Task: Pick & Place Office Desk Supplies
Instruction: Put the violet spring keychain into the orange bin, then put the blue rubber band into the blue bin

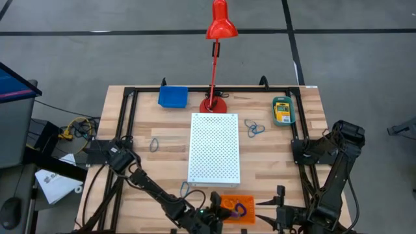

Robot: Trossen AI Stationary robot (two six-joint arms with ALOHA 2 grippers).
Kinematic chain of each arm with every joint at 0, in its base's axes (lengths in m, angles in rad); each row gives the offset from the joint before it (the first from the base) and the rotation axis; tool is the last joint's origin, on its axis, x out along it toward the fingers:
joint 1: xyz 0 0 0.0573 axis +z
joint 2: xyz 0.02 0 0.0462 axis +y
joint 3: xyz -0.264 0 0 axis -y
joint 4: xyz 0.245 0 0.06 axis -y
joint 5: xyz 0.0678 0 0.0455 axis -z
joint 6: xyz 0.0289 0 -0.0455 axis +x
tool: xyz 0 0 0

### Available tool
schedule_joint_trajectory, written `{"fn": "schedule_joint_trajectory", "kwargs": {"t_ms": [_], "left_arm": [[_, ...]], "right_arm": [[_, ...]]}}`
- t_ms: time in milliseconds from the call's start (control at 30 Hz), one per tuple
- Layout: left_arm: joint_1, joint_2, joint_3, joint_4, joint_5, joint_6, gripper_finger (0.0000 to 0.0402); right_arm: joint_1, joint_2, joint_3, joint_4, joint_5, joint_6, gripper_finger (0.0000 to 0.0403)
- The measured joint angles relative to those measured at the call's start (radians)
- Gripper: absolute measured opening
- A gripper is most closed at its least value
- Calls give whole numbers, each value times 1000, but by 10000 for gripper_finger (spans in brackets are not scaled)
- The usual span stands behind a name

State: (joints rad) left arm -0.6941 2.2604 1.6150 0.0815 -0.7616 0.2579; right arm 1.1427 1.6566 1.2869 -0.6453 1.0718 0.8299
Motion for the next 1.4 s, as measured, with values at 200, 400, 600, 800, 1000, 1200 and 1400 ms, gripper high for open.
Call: {"fn": "schedule_joint_trajectory", "kwargs": {"t_ms": [200, 400, 600, 800, 1000, 1200, 1400], "left_arm": [[0, 0, 0, 1, -12, 0, 132], [-13, -42, -1, -50, -117, 52, 157], [-51, -177, -1, -316, -132, -117, 151], [-104, -347, -1, -764, -129, -542, 139], [-186, -503, -40, -1150, -90, -1073, 136], [-286, -678, -208, -1279, 45, -1545, 135], [-395, -820, -445, -1258, 222, -1916, 135]], "right_arm": [[0, 0, 0, 0, 0, 0, 171], [0, 0, 0, 3, 0, 3, 171], [0, 0, 0, 4, 0, 8, 171], [-3, 0, 0, 3, 4, 8, 171], [-9, 0, 0, 3, 11, 7, 171], [-15, 0, 0, 2, 12, 7, 171], [-19, 0, 0, 3, 11, 8, 171]]}}
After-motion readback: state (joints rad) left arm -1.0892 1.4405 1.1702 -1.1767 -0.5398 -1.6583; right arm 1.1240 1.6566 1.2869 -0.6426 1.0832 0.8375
